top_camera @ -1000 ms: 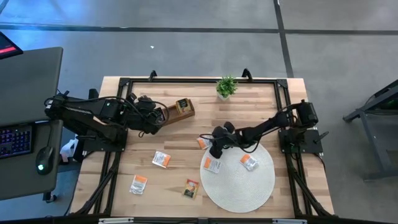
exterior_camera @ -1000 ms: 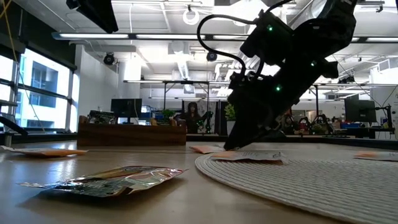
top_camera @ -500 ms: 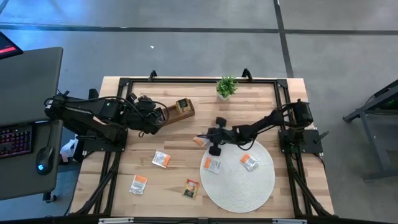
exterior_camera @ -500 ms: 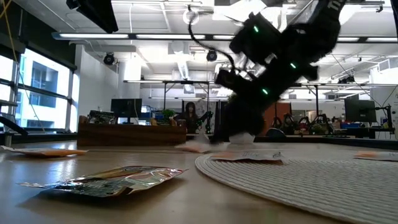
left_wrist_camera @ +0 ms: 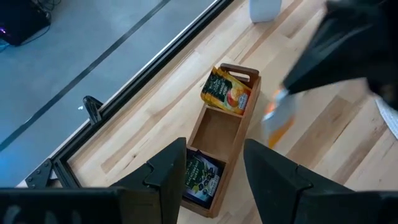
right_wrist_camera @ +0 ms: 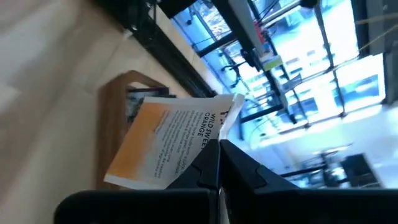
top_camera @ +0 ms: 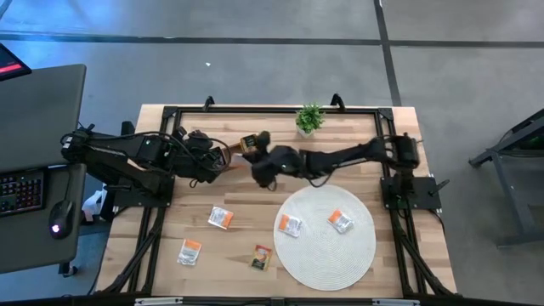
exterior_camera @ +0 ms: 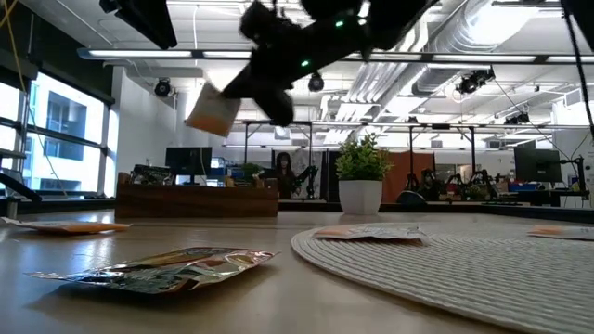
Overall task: Pick & Place Tea
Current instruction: Put the white tea bag into the middle section of the wooden organizer
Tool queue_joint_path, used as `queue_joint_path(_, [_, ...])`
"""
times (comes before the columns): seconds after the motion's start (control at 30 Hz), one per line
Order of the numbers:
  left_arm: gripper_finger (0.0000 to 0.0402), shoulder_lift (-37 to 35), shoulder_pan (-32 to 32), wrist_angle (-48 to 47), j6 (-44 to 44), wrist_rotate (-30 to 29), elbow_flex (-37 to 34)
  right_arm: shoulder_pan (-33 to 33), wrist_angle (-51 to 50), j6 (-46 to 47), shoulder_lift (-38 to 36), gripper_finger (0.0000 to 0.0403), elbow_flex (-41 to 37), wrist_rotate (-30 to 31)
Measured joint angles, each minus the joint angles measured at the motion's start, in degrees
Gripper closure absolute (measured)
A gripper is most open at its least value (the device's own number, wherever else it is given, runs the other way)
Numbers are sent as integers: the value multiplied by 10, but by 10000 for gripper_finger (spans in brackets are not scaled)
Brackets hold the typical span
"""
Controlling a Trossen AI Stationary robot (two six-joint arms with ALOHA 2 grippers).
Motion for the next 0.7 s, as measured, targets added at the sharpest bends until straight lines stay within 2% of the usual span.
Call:
queue_joint_path(0.23, [243,0,0,-3,0,-1,0,-31,-2,-83,110,402,102,6])
queue_joint_path(0.5, [243,0,0,-3,15,3,0,-51,-5,-181,179,402,148,50])
queue_joint_path(0.7, [243,0,0,-3,15,4,0,-66,-29,-186,180,400,148,-29])
